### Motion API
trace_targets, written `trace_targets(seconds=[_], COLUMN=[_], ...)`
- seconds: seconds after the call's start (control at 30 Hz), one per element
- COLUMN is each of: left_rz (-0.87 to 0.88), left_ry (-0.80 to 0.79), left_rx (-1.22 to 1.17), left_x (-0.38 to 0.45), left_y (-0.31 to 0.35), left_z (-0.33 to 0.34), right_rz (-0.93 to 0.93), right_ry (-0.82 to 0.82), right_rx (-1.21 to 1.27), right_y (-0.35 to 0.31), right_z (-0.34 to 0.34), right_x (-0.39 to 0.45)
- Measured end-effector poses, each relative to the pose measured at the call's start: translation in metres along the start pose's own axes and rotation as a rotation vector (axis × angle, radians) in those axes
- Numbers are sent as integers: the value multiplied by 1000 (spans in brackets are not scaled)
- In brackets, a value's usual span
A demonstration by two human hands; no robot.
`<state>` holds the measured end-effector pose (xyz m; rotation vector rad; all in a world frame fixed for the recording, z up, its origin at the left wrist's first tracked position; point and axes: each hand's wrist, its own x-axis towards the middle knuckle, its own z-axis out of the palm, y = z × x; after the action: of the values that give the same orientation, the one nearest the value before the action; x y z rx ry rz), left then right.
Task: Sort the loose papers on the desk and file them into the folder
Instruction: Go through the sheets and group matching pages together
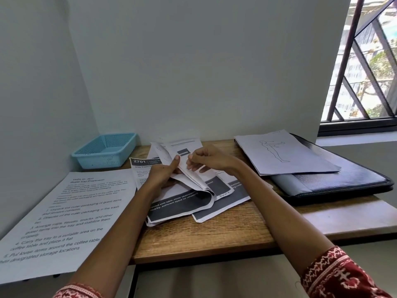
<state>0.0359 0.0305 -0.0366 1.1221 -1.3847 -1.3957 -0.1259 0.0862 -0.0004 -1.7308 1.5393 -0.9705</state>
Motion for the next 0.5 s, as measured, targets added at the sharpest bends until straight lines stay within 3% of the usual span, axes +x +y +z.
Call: trace_targets(seconds=[0.13,0.23,0.3,0.4,0.5], left_rz=[-15,-22,-20,-14,-8], left_ry=[-26,-16,-13,-4,-4], left_rx=[8,38,33,41,34], left_x=[2,3,5,7,8], left_y=[-3,-3,-4,-6,-6], left_z=[-1,-1,-1,-1,-1], right_rz=[-6,39,186,298,249], right_ry=[42,279,304,202,247], right_rx=[-46,-442,-667,-555,-400], right_y=[2,12,22,27,23], right_z=[-2,-14,-18,-14,-11], right_x=[1,3,6,9,6])
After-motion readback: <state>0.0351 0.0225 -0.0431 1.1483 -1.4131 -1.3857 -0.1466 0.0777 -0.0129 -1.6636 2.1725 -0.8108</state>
